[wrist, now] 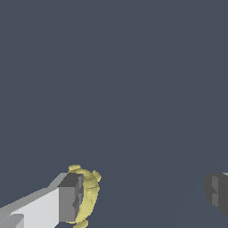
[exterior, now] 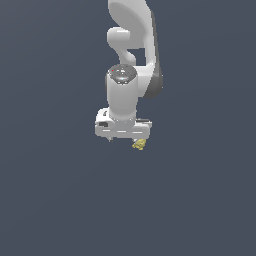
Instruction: Pick up the object and move it to a goal position.
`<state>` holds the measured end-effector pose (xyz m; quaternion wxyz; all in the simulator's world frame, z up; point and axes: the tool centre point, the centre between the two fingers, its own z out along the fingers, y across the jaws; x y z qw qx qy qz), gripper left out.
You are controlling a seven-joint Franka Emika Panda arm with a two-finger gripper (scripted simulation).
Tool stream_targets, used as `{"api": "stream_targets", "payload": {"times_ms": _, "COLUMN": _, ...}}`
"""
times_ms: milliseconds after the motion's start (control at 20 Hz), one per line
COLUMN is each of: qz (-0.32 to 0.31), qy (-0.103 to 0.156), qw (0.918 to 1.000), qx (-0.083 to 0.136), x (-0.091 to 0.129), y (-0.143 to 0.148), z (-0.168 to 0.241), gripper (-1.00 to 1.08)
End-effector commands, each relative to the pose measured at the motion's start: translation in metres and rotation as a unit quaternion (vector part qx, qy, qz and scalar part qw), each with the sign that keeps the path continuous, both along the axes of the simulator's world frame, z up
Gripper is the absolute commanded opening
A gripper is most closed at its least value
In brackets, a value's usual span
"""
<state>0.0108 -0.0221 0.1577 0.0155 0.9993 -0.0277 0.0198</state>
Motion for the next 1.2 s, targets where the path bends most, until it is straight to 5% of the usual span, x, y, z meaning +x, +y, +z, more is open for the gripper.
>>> {"api": "stream_targets", "payload": {"times_ms": 0, "qz": -0.011, "qy": 0.001, "qw": 0.9999, "qx": 0.002, "x": -0.004, "y": 0.007, "z": -0.005, "gripper": 1.00}}
{"api": "stream_targets", "payload": {"times_ms": 1150, "qz": -0.161, "qy": 0.016, "qw": 0.9867, "qx": 0.019, "x": -0.072, "y": 0.079, "z": -0.067, "gripper": 1.00}}
